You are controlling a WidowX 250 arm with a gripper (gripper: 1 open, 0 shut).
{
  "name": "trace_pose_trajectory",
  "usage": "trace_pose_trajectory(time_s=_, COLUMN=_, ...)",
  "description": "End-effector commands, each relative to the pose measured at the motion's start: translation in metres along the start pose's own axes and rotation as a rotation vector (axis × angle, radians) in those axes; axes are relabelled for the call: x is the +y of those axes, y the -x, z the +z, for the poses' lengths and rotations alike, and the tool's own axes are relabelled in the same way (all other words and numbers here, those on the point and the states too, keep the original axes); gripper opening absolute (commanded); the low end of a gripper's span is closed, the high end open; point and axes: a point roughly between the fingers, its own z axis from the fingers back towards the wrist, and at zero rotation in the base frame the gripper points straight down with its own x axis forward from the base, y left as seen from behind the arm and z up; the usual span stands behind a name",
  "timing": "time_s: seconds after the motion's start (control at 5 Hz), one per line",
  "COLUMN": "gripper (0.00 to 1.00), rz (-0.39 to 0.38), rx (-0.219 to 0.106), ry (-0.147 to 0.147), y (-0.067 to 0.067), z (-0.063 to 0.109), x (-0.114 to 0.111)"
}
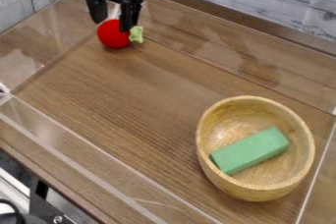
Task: Move the red fruit to the right side of the table
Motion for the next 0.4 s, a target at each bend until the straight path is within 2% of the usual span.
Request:
trace_pose_trajectory(time_s=0.0, gripper=1.0, rz=-0.05, rx=-0.048, ry=-0.025, y=-0.002, z=0.019, x=0.017)
trace_pose_trajectory(time_s=0.2, gripper=1.0, rz=-0.084, rx=-0.052, ry=-0.026, y=-0.005, z=0.021, x=0.029)
